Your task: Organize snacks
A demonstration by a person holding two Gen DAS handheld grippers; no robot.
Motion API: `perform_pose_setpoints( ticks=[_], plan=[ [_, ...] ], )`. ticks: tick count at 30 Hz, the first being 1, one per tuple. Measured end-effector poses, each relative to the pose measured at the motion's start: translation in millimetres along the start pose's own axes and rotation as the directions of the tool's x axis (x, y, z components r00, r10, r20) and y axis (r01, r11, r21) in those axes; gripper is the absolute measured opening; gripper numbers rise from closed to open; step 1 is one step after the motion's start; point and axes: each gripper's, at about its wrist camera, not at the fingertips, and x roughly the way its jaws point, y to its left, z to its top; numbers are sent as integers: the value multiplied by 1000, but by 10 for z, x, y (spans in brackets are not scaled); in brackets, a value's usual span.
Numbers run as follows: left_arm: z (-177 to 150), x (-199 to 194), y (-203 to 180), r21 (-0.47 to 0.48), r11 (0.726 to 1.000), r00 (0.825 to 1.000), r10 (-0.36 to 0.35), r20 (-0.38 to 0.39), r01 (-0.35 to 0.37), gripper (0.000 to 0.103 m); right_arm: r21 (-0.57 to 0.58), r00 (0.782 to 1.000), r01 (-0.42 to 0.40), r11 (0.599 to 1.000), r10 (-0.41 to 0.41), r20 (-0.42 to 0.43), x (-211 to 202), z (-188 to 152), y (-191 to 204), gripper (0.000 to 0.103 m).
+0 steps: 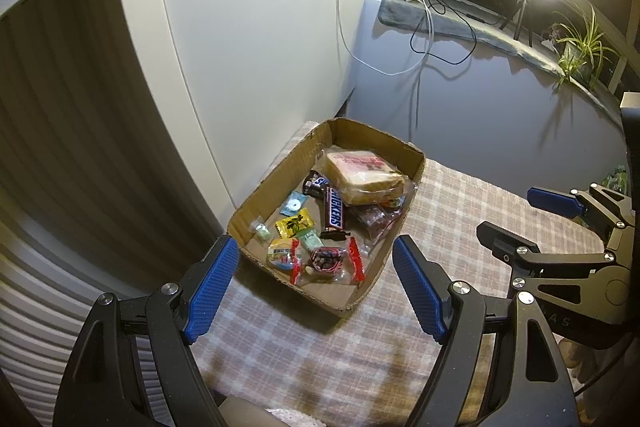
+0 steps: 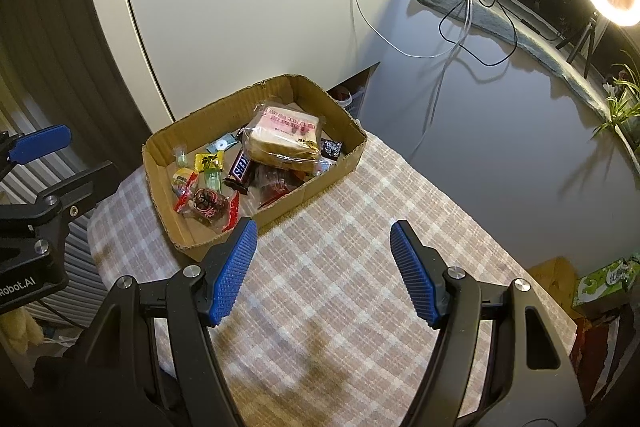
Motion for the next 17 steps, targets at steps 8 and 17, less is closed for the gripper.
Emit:
perform_pose_setpoints(
  ticks=[8,17],
  plan=[
    [6,-1,4,-1,1000,1000,4,-2,-4,80,0,1000,1,1000,-1,-6,0,-26,-38,72],
    [9,-13,1,1,1000,1000,8,9,-8,80,-5,1000,1,1000,-1,-8,12,-17,-38,72]
  ],
)
